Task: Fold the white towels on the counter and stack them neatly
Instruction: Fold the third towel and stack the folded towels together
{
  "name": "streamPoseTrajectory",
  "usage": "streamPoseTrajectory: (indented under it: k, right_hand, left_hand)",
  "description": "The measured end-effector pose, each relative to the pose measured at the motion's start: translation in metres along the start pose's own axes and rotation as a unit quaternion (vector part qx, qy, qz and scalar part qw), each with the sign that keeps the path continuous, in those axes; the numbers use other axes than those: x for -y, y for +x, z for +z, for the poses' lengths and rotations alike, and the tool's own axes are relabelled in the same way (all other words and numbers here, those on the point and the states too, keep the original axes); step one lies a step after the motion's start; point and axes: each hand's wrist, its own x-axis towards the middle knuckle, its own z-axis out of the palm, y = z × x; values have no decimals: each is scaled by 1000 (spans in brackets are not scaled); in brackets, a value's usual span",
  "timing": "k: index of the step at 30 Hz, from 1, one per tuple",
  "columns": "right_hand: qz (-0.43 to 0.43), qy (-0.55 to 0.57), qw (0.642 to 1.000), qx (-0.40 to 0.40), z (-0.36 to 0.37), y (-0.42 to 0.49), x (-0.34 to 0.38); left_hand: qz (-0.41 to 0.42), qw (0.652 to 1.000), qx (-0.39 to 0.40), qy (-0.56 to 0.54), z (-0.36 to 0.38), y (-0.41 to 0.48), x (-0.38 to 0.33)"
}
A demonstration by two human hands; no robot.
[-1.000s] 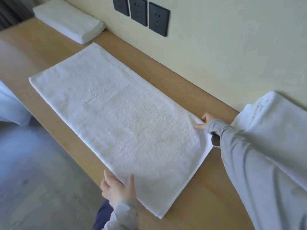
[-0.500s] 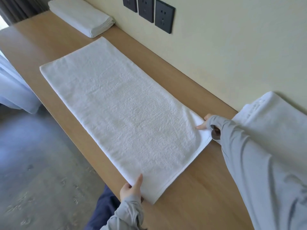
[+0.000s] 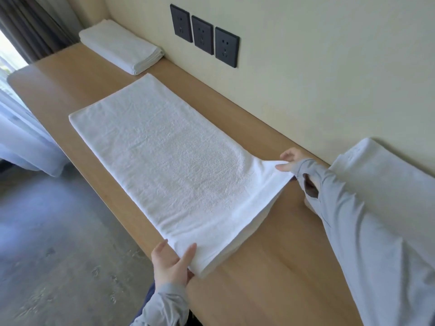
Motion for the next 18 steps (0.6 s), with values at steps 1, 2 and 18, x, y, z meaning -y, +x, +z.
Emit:
streamPoseTrajectory:
  k: [1,2,18]
  right_hand:
    - [-34,38,999,-6,-2,-1,5]
    - [-67,73,995,-10,-3,-2,12]
    - [-214,115,964,-105,43,32,192]
  left_hand:
    - [28,1000,11,-7,-1,-2,-11]
    - [47,998,23,-21,-2,-3,-22]
    - [269,956,59,98,-71,96,-197]
